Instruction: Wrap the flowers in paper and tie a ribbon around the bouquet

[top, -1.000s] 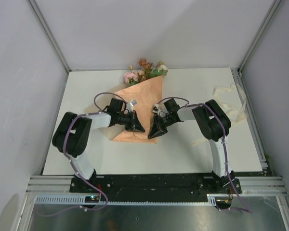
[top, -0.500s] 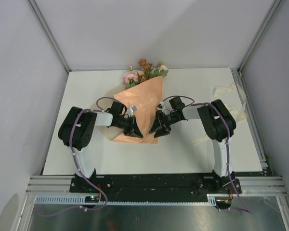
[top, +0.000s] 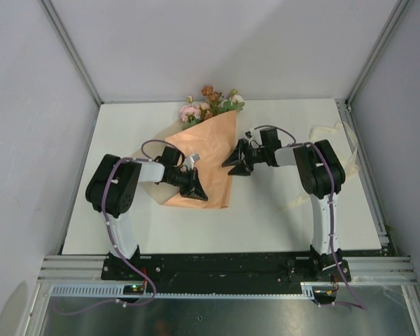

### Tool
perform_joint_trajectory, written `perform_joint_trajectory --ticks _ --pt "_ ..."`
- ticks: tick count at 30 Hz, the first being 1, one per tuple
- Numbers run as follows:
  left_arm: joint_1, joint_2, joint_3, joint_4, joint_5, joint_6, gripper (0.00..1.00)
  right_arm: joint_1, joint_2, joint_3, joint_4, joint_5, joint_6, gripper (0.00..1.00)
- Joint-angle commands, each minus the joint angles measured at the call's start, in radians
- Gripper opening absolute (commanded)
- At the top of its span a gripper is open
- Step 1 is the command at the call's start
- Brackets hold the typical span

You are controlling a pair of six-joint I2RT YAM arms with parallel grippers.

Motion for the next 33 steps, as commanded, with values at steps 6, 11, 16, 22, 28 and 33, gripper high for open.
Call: perform_joint_trajectory --ticks 6,11,16,22,28,33 --pt "0.007 0.060 -0.010 -0.069 -0.137 0.090 0.00 -0.076 0.142 0.201 0.160 0.232 0.097 0.69" --pt "0.007 0.074 -0.011 -0.076 -0.134 0.090 0.00 -0.108 0.219 0.327 0.154 0.252 0.103 0.68" --pt "0.007 0.072 -0.012 -0.079 -0.133 0.092 0.00 -0.118 0.244 0.426 0.144 0.186 0.095 0.66" --pt "0.009 0.086 0.010 -0.079 -0.121 0.083 0.00 -0.073 0.012 0.254 0.169 0.038 0.050 0.61" --pt "0.010 0.060 0.026 -0.078 -0.095 0.084 0.00 0.027 -0.235 -0.004 0.033 0.017 -0.087 0.50" --pt "0.017 0.035 0.039 -0.072 -0.082 0.075 0.01 0.137 -0.229 -0.092 -0.112 0.012 -0.203 0.44"
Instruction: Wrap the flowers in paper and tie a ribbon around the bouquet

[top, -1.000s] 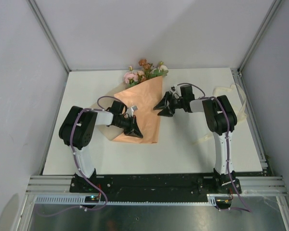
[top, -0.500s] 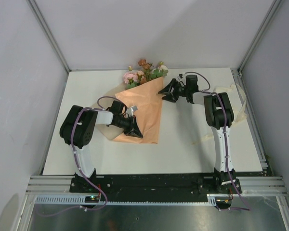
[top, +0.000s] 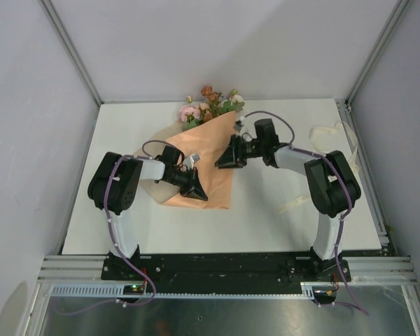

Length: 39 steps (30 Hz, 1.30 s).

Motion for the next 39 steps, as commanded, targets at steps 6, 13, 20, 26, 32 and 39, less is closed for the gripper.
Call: perform_joint_trajectory --ticks 6,13,20,26,32,39 --pt "0.009 -0.014 0.015 -0.015 -0.126 0.043 0.01 0.135 0.108 -0.086 -0.174 -0.011 -0.163 0.42" --pt "0.011 -0.078 -0.004 -0.004 -0.096 0.035 0.14 0.140 0.180 -0.084 -0.289 0.068 -0.254 0.41" --pt "0.085 -0.296 -0.103 -0.003 -0.065 0.011 0.29 0.138 0.202 -0.080 -0.334 0.103 -0.280 0.41" --pt "0.114 -0.247 -0.136 -0.032 -0.101 0.039 0.28 0.150 0.167 -0.053 -0.349 0.100 -0.297 0.41" --pt "0.127 -0.101 -0.076 -0.054 -0.134 0.056 0.19 0.191 0.096 -0.002 -0.328 0.072 -0.280 0.41" --pt "0.132 -0.057 -0.074 -0.060 -0.143 0.052 0.13 0.248 0.132 0.097 -0.155 0.087 -0.117 0.40"
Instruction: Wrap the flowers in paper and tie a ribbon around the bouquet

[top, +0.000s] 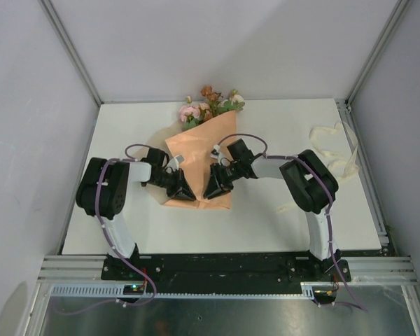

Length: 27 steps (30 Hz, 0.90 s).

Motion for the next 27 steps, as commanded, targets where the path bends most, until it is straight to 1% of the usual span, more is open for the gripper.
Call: perform_joint_trajectory --ticks 1,5,10,12,15,16,18,19,21,22,24,27 --pt "0.005 0.037 0.012 0.006 -0.085 0.036 0.13 0.040 0.022 0.105 0.136 0.048 0.110 0.39" --pt "0.006 0.039 0.022 0.005 -0.084 0.035 0.12 0.066 0.113 0.154 0.142 0.086 0.150 0.35" --pt "0.007 0.018 0.025 0.006 -0.074 0.034 0.14 0.085 0.170 0.175 0.039 0.150 0.116 0.31" --pt "0.009 -0.015 0.018 0.006 -0.061 0.034 0.19 0.086 0.193 0.184 0.000 0.176 0.098 0.29" --pt "0.033 -0.141 -0.018 0.005 -0.033 0.019 0.29 0.085 0.232 0.199 -0.048 0.192 0.084 0.28" --pt "0.061 -0.187 -0.034 0.005 -0.031 0.007 0.33 0.086 0.241 0.202 -0.056 0.194 0.083 0.28" --pt "0.145 -0.294 -0.080 0.005 -0.045 -0.026 0.44 0.086 0.251 0.205 -0.063 0.190 0.086 0.28" --pt "0.203 -0.340 -0.104 0.002 -0.051 -0.045 0.51 0.086 0.253 0.206 -0.063 0.188 0.087 0.28" --pt "0.336 -0.392 -0.130 -0.024 -0.068 -0.070 0.63 0.087 0.256 0.208 -0.057 0.185 0.091 0.28" --pt "0.409 -0.403 -0.135 -0.050 -0.078 -0.072 0.67 0.086 0.258 0.211 -0.056 0.182 0.092 0.27" --pt "0.526 -0.405 -0.141 -0.085 -0.108 -0.070 0.70 0.084 0.260 0.213 -0.057 0.180 0.093 0.27" --pt "0.659 -0.378 -0.139 -0.098 -0.184 -0.061 0.75 0.082 0.266 0.216 -0.063 0.175 0.093 0.26"
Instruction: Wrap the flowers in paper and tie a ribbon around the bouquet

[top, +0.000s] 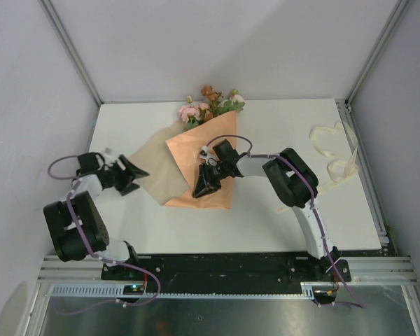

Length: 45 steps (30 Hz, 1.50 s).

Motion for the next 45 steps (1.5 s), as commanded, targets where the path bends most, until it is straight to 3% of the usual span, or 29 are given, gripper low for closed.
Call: perform_joint_trajectory --ticks 1,7,15,20,25,30,31,33,36,37,40,45 --pt "0.160 0.047 -0.011 -0.063 -0.107 0.003 0.76 0.007 0.071 -0.008 -0.078 0.107 -0.041 0.26" --pt "0.179 0.211 0.024 0.047 -0.099 -0.022 0.77 0.005 0.070 -0.003 -0.111 0.117 -0.077 0.26" --pt "0.048 0.340 0.027 0.276 -0.010 -0.152 0.75 0.004 0.093 0.057 -0.226 0.142 -0.158 0.23" --pt "-0.005 0.337 0.035 0.476 0.041 -0.232 0.76 0.006 0.106 0.082 -0.276 0.143 -0.192 0.21" --pt "-0.056 0.239 -0.020 0.687 0.084 -0.356 0.78 0.005 0.116 0.094 -0.296 0.146 -0.203 0.18" --pt "-0.102 0.172 -0.060 0.743 0.048 -0.424 0.76 0.006 0.120 0.108 -0.316 0.157 -0.220 0.17" --pt "-0.103 0.172 -0.061 0.745 0.048 -0.439 0.74 0.008 0.120 0.112 -0.326 0.162 -0.225 0.17" --pt "-0.112 0.167 -0.056 0.747 0.060 -0.469 0.61 0.012 0.124 0.126 -0.348 0.172 -0.245 0.17" --pt "-0.156 0.139 -0.022 0.749 0.099 -0.499 0.18 0.014 0.136 0.149 -0.383 0.182 -0.265 0.16" --pt "-0.181 0.133 -0.002 0.747 0.114 -0.518 0.09 0.015 0.142 0.156 -0.392 0.183 -0.269 0.16" --pt "-0.262 0.130 0.062 0.746 0.145 -0.549 0.01 0.021 0.158 0.183 -0.425 0.186 -0.284 0.16" --pt "-0.422 0.187 0.189 0.744 0.145 -0.547 0.00 0.027 0.180 0.217 -0.459 0.188 -0.304 0.15"
